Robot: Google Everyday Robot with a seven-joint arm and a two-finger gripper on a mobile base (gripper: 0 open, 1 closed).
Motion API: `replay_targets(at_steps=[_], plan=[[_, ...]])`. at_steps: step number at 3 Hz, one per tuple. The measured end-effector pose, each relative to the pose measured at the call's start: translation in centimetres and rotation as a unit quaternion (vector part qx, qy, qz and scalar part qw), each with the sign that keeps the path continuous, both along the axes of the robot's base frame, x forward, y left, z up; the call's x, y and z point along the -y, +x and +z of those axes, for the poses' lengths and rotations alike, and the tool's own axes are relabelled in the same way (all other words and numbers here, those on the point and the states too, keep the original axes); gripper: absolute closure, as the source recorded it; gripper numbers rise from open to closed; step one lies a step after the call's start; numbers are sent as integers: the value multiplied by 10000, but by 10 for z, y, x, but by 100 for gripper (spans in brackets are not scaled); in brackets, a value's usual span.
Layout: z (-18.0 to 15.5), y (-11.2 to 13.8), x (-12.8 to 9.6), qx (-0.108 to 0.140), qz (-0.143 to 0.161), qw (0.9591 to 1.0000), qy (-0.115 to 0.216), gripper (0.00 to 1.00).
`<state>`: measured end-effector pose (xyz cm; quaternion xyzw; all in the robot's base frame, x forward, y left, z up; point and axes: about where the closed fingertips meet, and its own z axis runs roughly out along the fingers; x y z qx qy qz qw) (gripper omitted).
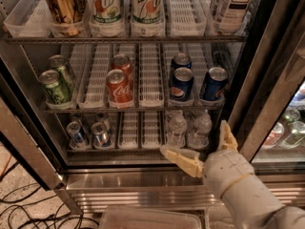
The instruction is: Pick pepsi can from middle shelf of fridge
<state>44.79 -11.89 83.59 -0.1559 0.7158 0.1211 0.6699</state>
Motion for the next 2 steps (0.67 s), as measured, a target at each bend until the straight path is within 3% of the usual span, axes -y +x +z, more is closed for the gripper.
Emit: replay_targets(at_steps=[1, 2], plan=[[4, 5, -59, 598, 308, 9975, -236, 0], [-2, 19, -82, 967, 163, 9942, -445, 0]])
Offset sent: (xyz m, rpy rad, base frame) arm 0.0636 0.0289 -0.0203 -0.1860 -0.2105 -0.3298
